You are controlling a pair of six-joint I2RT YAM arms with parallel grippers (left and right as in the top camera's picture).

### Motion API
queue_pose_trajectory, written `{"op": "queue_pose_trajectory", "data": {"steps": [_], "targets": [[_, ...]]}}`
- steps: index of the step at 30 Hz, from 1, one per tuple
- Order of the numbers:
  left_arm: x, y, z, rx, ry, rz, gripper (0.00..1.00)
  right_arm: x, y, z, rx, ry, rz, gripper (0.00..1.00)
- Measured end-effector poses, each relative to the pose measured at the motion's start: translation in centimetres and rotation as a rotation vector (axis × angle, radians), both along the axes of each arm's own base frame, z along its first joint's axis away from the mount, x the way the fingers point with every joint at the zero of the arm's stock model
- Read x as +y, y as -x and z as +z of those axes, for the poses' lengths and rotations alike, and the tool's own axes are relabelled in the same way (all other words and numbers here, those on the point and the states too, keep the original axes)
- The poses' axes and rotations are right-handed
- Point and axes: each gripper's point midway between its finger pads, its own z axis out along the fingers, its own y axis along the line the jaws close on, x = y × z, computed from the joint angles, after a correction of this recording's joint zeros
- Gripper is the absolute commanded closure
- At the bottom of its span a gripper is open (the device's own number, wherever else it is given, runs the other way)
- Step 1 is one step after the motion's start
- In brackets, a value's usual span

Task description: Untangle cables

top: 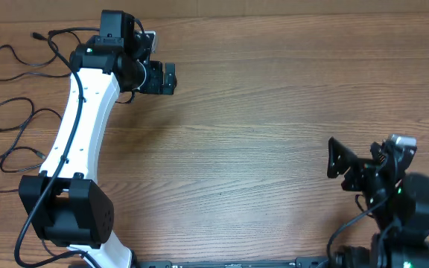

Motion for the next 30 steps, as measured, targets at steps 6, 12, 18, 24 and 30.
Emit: {"op": "queue_pose_trajectory", "data": {"steps": [6, 12, 18, 24, 30], "targets": [[0.0, 0.0, 0.0, 0.0, 0.0, 0.0, 0.0, 0.7, 0.0, -1.6, -0.117, 0.022, 0.039, 0.0], [0.0, 0.0, 0.0, 0.0, 0.0, 0.0, 0.0, 0.8, -0.2, -2.8, -0.228, 0.039, 0.048, 0.0], [0.0, 0.0, 0.0, 0.0, 0.0, 0.0, 0.01, 1.4, 0.0, -3.0, -0.305, 0.05, 0.069, 0.0], [0.0, 0.0, 0.0, 0.0, 0.0, 0.0, 0.0, 1.5, 0.1, -4.3, -0.321, 0.052, 0.073, 0.0], [0.0, 0.0, 0.0, 0.0, 0.0, 0.0, 0.0, 1.5, -0.1, -4.7, -0.371, 0.06, 0.072, 0.0]]}}
